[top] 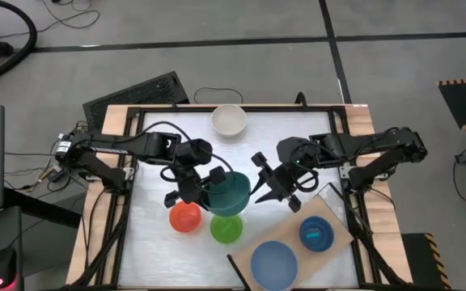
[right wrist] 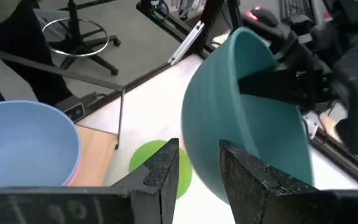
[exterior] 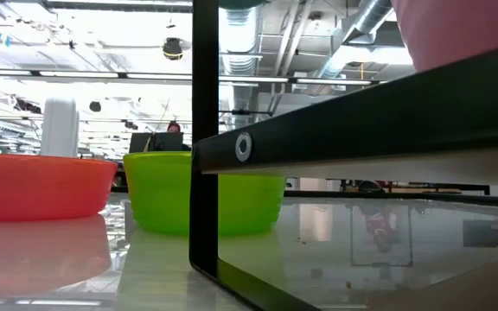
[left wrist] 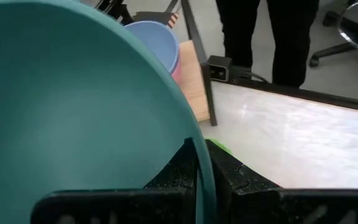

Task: Place and stack bowls onto a shelf
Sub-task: Stack the dark green bowl on top of the light blue bowl on the shelf

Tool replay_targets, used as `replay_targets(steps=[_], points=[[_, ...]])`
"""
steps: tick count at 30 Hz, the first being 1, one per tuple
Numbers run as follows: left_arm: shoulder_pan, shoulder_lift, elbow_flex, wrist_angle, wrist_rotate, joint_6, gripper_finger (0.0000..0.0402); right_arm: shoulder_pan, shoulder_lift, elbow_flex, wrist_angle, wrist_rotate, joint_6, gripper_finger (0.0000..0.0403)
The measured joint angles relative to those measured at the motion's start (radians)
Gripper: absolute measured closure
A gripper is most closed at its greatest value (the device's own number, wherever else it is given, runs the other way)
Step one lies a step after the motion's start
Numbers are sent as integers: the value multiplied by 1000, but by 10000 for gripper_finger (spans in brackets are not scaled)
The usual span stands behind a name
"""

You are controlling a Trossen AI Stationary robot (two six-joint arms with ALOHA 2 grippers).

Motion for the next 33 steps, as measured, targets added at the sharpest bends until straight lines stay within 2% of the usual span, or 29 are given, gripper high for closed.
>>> replay_targets(steps=[7,13,16,33], points=[[-5,30,-3,-7,1,-57,401,23,0,0,33,31,-6,259],[-5,38,-3,7,-20,-38,401,26,0,17,6,36,-14,259],[-5,43,-4,2,-45,-32,401,26,0,18,-28,32,-14,259],[-9,42,-4,105,-29,13,401,-1,3,13,-67,-17,-54,260]])
